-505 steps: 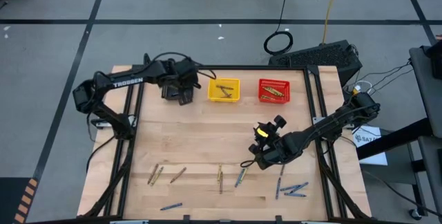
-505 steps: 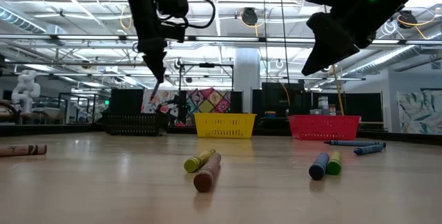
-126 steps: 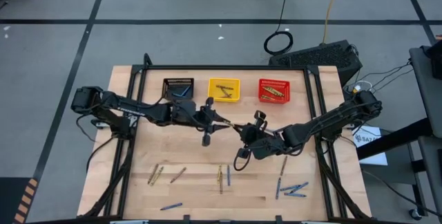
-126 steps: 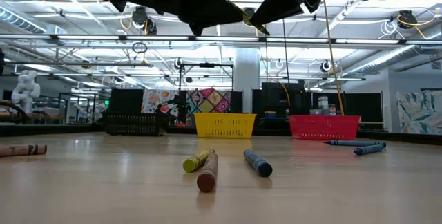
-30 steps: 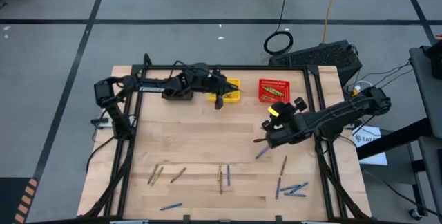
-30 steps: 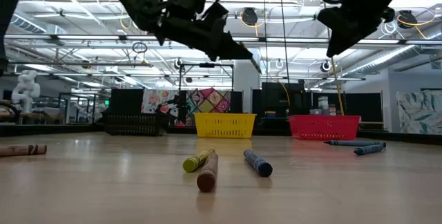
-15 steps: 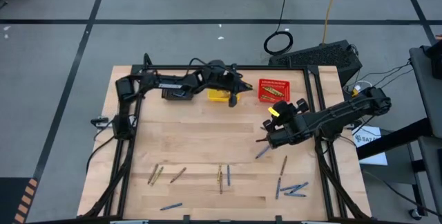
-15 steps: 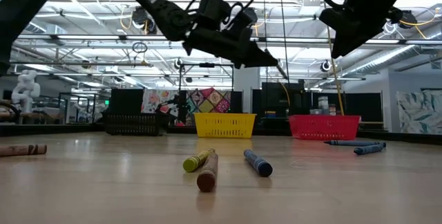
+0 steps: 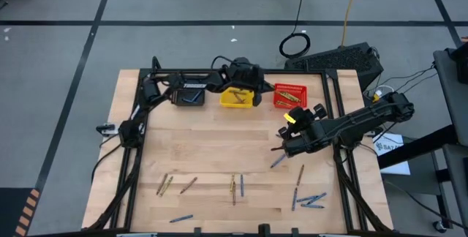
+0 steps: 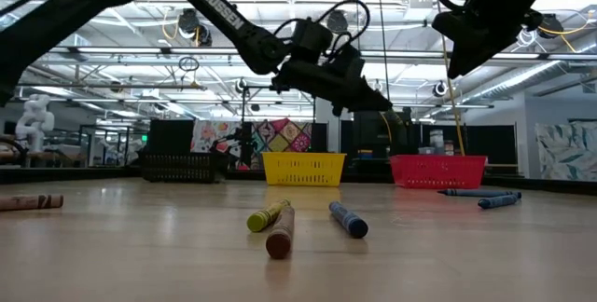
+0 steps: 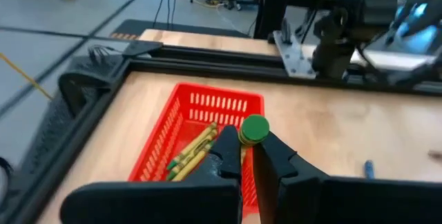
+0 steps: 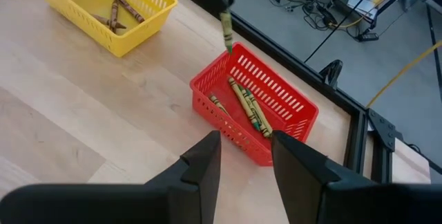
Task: Sort crayons
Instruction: Put the right green crayon into the red bin
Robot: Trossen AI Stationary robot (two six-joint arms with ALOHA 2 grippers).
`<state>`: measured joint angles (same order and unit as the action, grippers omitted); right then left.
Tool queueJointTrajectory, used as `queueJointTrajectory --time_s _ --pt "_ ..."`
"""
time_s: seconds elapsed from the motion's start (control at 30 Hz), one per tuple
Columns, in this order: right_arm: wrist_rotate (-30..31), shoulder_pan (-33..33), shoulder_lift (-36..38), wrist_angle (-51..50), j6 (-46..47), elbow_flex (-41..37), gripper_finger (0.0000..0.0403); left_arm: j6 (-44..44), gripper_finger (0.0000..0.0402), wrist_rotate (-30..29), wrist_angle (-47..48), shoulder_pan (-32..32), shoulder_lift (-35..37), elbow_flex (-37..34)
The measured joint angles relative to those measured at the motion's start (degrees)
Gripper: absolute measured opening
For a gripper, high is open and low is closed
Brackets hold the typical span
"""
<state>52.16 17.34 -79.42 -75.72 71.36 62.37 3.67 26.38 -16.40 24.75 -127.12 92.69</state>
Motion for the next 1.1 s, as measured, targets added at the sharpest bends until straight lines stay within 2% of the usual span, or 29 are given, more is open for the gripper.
queueJointTrajectory --time_s 0.23,0.9,1.1 --pt "0.23 0.00 0.00 -0.02 -0.03 0.00 0.0116 -7.74 0.0004 0.91 2.92 0.38 -3.05 5.65" --pt "0.70 0.00 0.00 0.65 -0.03 0.00 0.0116 -5.88 0.0005 -1.92 7.98 -1.22 -4.08 7.41" --pt "0.52 0.00 0.00 0.97 -0.01 0.00 0.0116 -4.43 0.0005 -6.46 6.98 -2.00 -5.82 7.48"
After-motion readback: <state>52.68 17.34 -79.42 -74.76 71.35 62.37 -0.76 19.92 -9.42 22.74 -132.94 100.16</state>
